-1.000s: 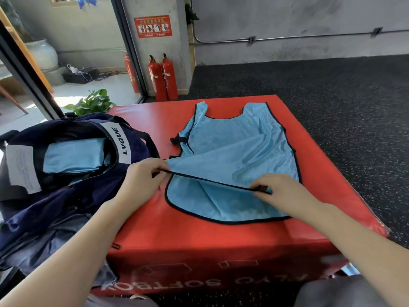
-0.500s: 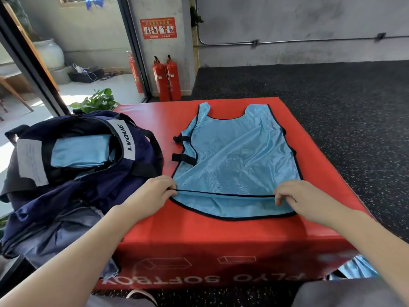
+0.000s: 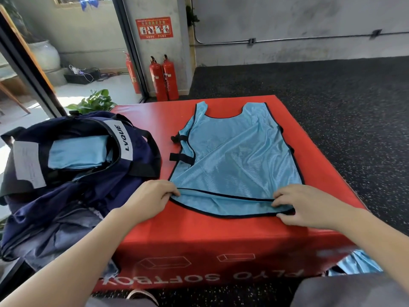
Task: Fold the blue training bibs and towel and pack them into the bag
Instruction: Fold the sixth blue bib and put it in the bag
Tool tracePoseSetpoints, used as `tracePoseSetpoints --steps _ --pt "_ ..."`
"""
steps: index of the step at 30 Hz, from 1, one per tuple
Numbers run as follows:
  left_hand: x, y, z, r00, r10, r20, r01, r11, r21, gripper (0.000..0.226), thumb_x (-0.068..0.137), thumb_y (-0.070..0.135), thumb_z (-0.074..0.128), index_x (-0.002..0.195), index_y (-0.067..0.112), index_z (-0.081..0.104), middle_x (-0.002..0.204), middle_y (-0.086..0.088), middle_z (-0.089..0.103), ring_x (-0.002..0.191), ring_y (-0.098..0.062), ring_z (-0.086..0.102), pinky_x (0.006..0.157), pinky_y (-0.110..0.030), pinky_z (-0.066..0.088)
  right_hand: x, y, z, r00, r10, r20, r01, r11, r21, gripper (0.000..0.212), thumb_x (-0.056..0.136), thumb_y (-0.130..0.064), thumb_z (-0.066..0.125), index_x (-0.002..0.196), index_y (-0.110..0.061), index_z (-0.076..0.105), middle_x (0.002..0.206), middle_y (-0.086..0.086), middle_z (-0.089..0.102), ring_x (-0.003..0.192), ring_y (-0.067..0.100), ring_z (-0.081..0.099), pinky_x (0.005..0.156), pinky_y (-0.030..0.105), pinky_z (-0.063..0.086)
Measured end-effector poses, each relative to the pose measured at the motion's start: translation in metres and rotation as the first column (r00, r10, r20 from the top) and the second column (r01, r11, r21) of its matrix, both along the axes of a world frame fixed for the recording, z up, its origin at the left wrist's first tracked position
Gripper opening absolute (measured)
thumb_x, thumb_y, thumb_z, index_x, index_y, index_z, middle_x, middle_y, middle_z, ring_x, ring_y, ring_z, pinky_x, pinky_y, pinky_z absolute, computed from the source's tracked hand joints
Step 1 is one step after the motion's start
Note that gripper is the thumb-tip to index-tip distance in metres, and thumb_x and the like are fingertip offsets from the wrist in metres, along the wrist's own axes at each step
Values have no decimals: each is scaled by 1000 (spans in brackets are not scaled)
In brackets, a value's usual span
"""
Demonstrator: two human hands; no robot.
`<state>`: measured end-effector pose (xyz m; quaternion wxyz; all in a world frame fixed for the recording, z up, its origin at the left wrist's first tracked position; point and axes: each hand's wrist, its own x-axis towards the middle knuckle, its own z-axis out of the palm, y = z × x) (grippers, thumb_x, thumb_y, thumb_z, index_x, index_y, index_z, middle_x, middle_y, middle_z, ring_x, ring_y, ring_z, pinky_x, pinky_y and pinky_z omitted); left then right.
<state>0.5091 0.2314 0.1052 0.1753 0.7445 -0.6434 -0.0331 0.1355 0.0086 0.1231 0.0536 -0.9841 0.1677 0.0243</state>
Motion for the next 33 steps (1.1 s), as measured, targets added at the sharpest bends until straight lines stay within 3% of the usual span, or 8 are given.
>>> tracePoseSetpoints --steps 4,8,11,14,17,22,27,33 --pt "-2 2 6 1000 -4 -18 4 1000 27 24 90 12 66 102 30 78 104 20 72 93 -1 64 88 -24 52 0 3 -8 989 110 100 -92 980 -175 33 87 -43 48 92 -30 78 95 -16 69 76 11 66 64 32 55" --pt "-6 4 10 999 23 -46 -21 999 48 19 88 26 72 105 32 79 113 17 70 81 9 59 86 -18 50 1 5 -13 974 145 176 -106 971 -214 32 88 -37 47 84 -31 78 90 -19 69 67 12 64 59 28 53" --pt "-6 4 10 998 51 -27 -48 993 110 34 82 55 74 110 37 76 121 24 63 92 11 56 92 -16 45 1 3 -14 978 -13 210 12 1000 7 24 86 -39 53 88 -30 75 94 -21 69 83 1 65 74 27 56" --pt "-7 4 12 997 74 -16 -70 984 165 51 74 71 70 114 39 73 120 29 53 108 4 56 95 -17 40 2 1 -14 949 -223 223 154 945 288 5 83 -24 72 85 -28 75 88 -20 71 86 1 66 81 28 53" --pt "-10 4 11 998 63 10 -64 990 122 42 79 63 72 111 36 75 119 24 63 104 1 60 96 -22 46 2 2 -11 895 -390 216 260 851 457 11 81 -17 77 81 -28 75 81 -20 73 80 2 67 78 22 52" --pt "-16 3 5 996 74 48 -74 997 6 15 92 35 69 102 27 76 101 15 73 89 -9 66 84 -32 54 3 3 -7 881 -436 185 297 812 502 14 79 -17 78 77 -30 73 79 -19 72 75 2 66 71 19 50" --pt "-18 -2 5 997 74 8 -74 997 -15 14 92 22 68 104 24 76 102 10 71 94 -10 63 87 -30 52 8 9 2 925 -348 155 253 866 431 5 82 -35 70 77 -32 69 84 -21 70 81 2 65 77 29 52" --pt "-22 -8 17 1000 15 12 -14 990 -142 11 82 17 78 91 22 77 86 12 70 79 -7 63 81 -34 53 60 50 9 940 -162 300 53 939 340 21 89 -56 58 93 -36 64 106 -22 61 105 -1 58 95 29 48"
